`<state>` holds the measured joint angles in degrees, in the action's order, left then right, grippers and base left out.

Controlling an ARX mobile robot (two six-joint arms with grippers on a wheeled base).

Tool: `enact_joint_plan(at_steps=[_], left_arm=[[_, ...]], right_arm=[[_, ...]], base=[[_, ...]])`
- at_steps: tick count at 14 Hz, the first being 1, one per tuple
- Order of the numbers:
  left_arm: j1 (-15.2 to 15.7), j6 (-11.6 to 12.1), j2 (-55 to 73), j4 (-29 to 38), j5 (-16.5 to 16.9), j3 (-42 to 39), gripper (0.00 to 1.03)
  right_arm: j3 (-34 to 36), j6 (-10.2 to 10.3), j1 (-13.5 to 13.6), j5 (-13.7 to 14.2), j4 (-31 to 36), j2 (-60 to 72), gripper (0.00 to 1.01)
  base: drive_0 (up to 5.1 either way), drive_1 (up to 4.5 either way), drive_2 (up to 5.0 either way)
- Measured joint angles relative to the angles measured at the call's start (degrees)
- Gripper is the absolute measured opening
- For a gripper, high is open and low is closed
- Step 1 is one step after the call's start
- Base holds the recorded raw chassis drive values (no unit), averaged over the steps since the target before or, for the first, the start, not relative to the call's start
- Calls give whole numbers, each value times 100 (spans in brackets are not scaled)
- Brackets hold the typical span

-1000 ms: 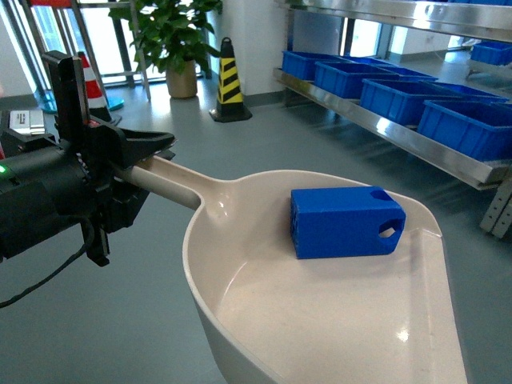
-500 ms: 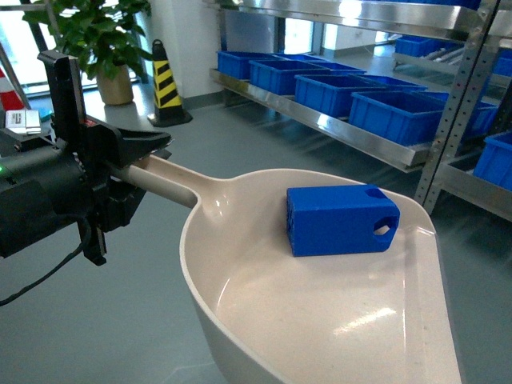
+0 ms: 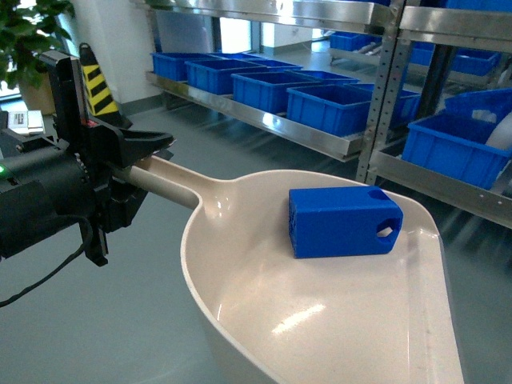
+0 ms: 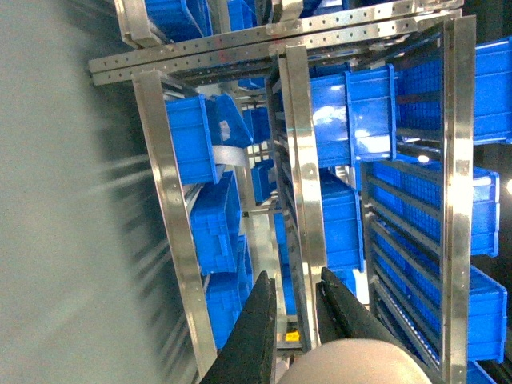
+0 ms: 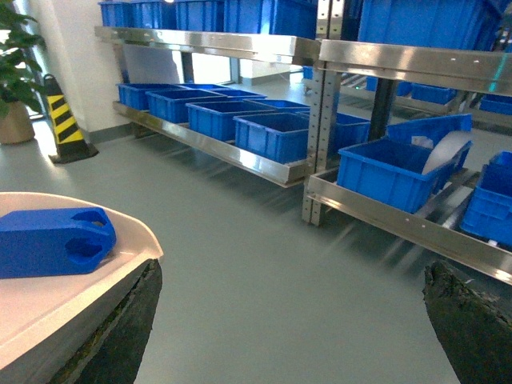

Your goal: Place part in tray to right shelf

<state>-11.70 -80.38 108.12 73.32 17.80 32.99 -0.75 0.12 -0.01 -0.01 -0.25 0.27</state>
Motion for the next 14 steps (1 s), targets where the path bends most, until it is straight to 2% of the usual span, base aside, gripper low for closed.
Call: enact_joint_plan(at_steps=[5, 14], left_arm=[[7, 0, 0, 2, 2, 0, 13], [7, 2, 0, 2, -17, 0, 13]], right_arm=[[0, 0, 0, 0, 0, 0, 98], [0, 0, 0, 0, 2, 0, 98]], base=[[7, 440, -427], [-169, -169, -169]])
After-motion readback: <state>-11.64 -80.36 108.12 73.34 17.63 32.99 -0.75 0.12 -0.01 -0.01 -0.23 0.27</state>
